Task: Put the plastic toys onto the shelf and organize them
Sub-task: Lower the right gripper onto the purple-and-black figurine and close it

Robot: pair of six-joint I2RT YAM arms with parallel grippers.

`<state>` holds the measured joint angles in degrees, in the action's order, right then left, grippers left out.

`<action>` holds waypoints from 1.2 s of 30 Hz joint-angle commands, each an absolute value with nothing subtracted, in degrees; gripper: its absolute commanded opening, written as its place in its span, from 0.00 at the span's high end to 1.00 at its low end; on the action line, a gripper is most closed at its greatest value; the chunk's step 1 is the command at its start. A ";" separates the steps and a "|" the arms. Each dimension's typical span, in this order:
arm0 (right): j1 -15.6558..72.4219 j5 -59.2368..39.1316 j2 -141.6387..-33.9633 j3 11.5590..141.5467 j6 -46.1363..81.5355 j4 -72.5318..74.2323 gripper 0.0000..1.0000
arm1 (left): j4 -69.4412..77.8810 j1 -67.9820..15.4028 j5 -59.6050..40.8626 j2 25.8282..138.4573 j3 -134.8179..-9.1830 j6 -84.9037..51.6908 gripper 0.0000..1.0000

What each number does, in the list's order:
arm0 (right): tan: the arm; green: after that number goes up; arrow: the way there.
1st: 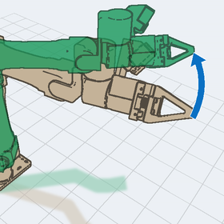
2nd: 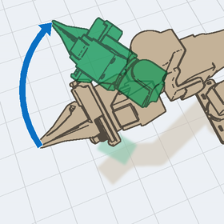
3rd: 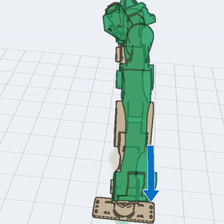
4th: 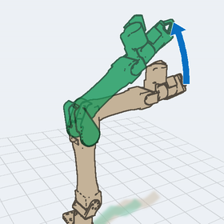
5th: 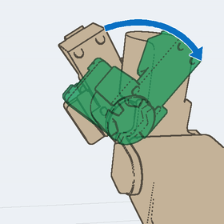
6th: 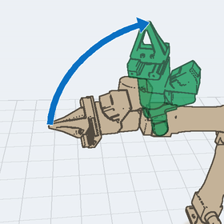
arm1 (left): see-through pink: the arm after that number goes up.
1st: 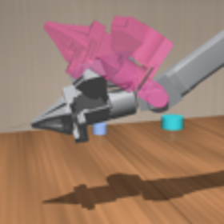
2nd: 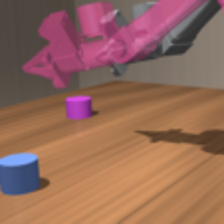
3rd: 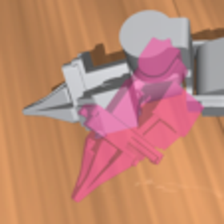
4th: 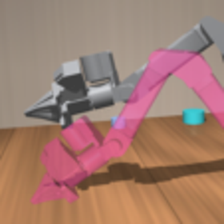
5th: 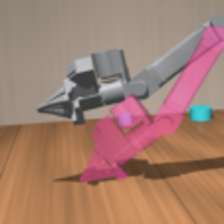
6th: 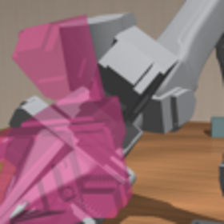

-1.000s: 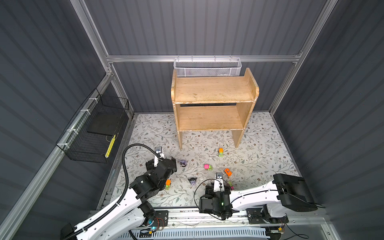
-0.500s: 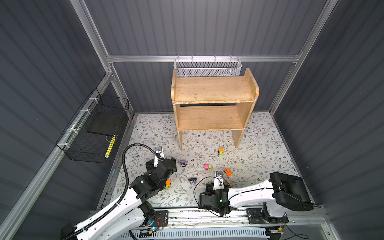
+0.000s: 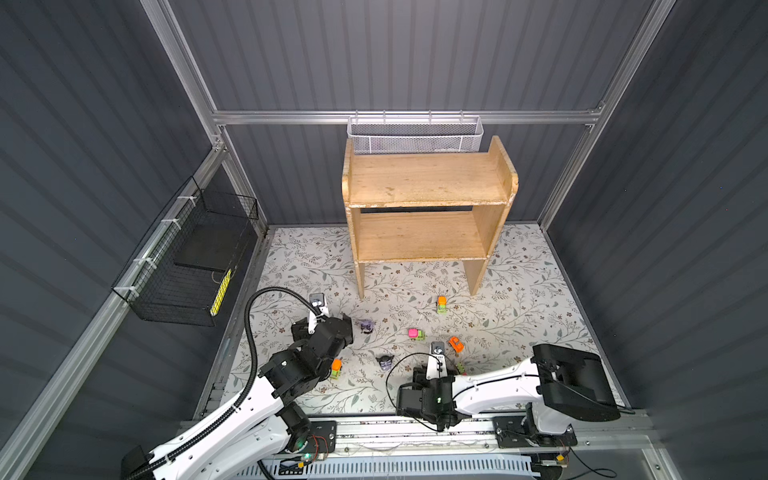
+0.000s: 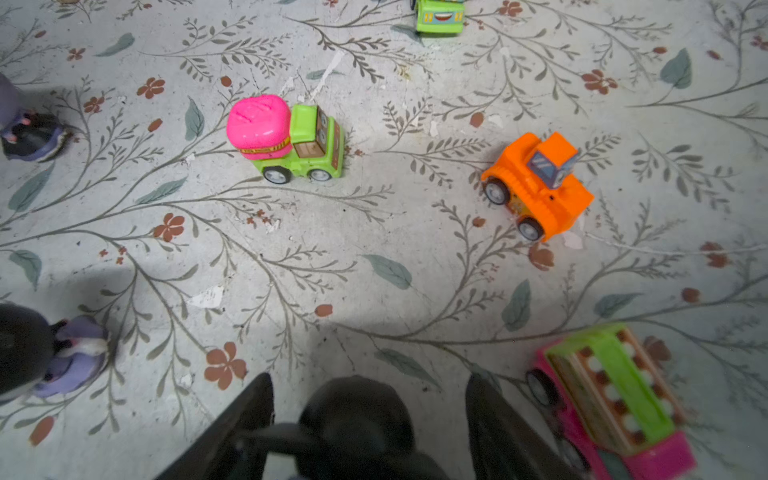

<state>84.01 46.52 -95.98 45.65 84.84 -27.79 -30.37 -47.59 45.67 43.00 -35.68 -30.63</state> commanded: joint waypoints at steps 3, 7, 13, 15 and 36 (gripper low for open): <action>83.58 47.20 -97.18 45.97 84.64 -28.30 0.31 | -29.99 -47.66 46.76 42.28 -35.46 -30.12 0.00; 83.25 47.03 -97.55 46.31 84.38 -28.21 0.35 | -30.18 -47.66 46.85 42.01 -35.23 -30.16 0.00; 82.84 46.43 -98.25 46.75 83.79 -28.10 0.38 | -30.25 -47.71 46.93 41.75 -35.23 -30.15 0.00; 82.64 46.34 -98.43 46.76 83.50 -27.85 0.40 | -30.31 -47.68 46.98 41.67 -35.16 -30.15 0.00; 82.38 45.73 -99.14 47.91 80.95 -27.51 0.57 | -30.31 -47.68 47.20 41.70 -34.99 -30.19 0.00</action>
<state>82.63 45.32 -98.43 47.05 81.54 -26.35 -30.39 -47.59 45.69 42.33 -35.62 -30.63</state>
